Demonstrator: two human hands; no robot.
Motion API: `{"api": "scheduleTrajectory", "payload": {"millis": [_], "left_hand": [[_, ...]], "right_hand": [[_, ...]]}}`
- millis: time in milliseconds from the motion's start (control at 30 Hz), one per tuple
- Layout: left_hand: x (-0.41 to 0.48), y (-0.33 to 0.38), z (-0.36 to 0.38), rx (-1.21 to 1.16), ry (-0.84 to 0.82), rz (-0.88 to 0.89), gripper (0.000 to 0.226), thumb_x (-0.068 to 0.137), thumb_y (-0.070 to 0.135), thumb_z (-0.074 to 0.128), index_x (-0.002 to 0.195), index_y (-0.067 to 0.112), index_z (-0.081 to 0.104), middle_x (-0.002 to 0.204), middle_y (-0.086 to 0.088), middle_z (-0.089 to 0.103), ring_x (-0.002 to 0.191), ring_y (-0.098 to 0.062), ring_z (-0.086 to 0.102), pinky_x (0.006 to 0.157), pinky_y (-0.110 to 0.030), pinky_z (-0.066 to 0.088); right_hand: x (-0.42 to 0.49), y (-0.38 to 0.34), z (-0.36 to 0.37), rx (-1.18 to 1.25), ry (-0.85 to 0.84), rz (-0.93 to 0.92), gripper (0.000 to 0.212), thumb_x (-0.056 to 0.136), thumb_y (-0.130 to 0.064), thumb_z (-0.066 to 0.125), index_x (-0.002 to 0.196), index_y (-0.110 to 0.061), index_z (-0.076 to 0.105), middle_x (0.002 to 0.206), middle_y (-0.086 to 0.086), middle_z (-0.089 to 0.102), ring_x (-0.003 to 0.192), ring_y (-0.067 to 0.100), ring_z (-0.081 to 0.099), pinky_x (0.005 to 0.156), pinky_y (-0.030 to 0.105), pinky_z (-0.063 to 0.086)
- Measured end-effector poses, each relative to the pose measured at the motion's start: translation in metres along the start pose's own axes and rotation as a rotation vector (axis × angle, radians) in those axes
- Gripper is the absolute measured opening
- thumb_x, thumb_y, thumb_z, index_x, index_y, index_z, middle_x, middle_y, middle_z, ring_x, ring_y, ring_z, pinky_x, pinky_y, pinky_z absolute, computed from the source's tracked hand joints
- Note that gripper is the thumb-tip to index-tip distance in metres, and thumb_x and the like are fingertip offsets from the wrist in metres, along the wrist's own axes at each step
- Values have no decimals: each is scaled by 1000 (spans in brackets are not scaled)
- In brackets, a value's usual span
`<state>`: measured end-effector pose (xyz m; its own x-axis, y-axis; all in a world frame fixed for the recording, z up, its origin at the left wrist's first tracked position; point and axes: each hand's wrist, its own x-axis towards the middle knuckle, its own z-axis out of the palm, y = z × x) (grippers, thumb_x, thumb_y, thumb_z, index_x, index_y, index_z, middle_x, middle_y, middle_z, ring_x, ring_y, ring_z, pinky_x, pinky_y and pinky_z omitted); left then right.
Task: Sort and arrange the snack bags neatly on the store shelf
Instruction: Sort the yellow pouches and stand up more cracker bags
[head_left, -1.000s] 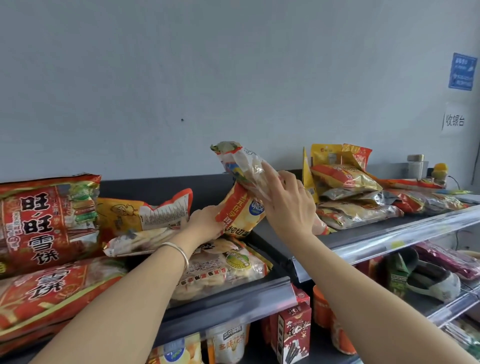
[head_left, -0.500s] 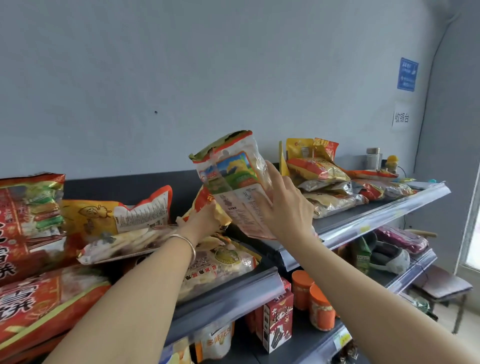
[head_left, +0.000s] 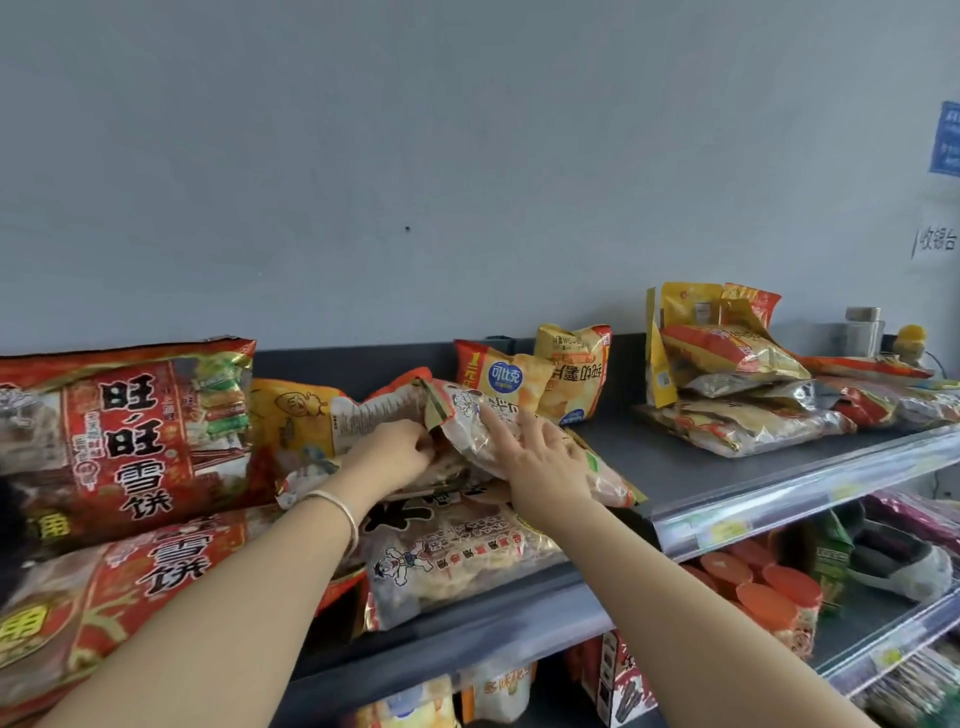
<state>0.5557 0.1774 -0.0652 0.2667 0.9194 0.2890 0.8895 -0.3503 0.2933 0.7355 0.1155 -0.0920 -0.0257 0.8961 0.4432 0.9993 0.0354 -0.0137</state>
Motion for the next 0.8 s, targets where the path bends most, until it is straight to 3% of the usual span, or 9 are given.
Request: {"api": "scheduleTrajectory", "payload": {"millis": [167, 233, 300, 400, 600, 700, 800], "left_hand": [[-15, -4, -8, 125, 38, 53, 24, 93, 32, 46, 108, 23, 63, 107, -2, 65, 99, -25, 61, 70, -32, 48], [-20, -7, -13, 153, 78, 32, 23, 94, 28, 45, 107, 21, 63, 109, -2, 65, 101, -25, 60, 67, -30, 44], [-24, -13, -20, 157, 103, 19, 25, 95, 25, 44, 111, 21, 62, 112, -2, 64, 100, -24, 60, 66, -30, 43], [-33, -21, -33, 143, 143, 21, 27, 97, 29, 42, 115, 27, 62, 115, 1, 64, 98, -22, 61, 70, -31, 50], [-68, -58, -70, 152, 116, -28, 21, 95, 35, 46, 104, 31, 65, 104, 6, 65, 93, -18, 60, 70, -32, 49], [-92, -95, -86, 156, 69, -62, 17, 93, 36, 48, 99, 32, 64, 106, 7, 64, 97, -17, 58, 78, -36, 50], [-119, -129, -99, 155, 77, -112, 18, 92, 38, 50, 106, 33, 61, 110, 9, 63, 99, -17, 58, 81, -38, 51]], "right_hand": [[4, -4, 1, 44, -263, -31, 100, 84, -11, 57, 144, -48, -14, 160, 3, -3, 146, 40, -3, 110, 69, 13], [9, 1, -7, 128, -289, -50, 90, 86, -15, 56, 146, -48, -2, 158, 5, 9, 144, 40, 12, 110, 65, 21], [13, 1, -21, 257, -168, -55, 67, 88, -15, 53, 144, -42, 27, 149, 7, 31, 131, 32, 38, 103, 54, 40], [12, -22, -40, 338, 85, -79, 46, 91, -7, 43, 129, -29, 55, 136, 0, 48, 117, 25, 50, 88, 41, 47], [7, -104, -50, 276, 296, -428, 30, 94, -12, 46, 119, -12, 63, 119, 8, 60, 106, 29, 54, 79, 38, 45], [8, -150, -44, 273, 187, -588, 31, 95, -14, 43, 117, -13, 64, 110, 9, 60, 100, 28, 56, 69, 38, 47], [8, -194, -35, 287, 31, -651, 38, 95, -16, 42, 130, -22, 55, 111, 9, 58, 98, 29, 59, 71, 40, 51]]}}
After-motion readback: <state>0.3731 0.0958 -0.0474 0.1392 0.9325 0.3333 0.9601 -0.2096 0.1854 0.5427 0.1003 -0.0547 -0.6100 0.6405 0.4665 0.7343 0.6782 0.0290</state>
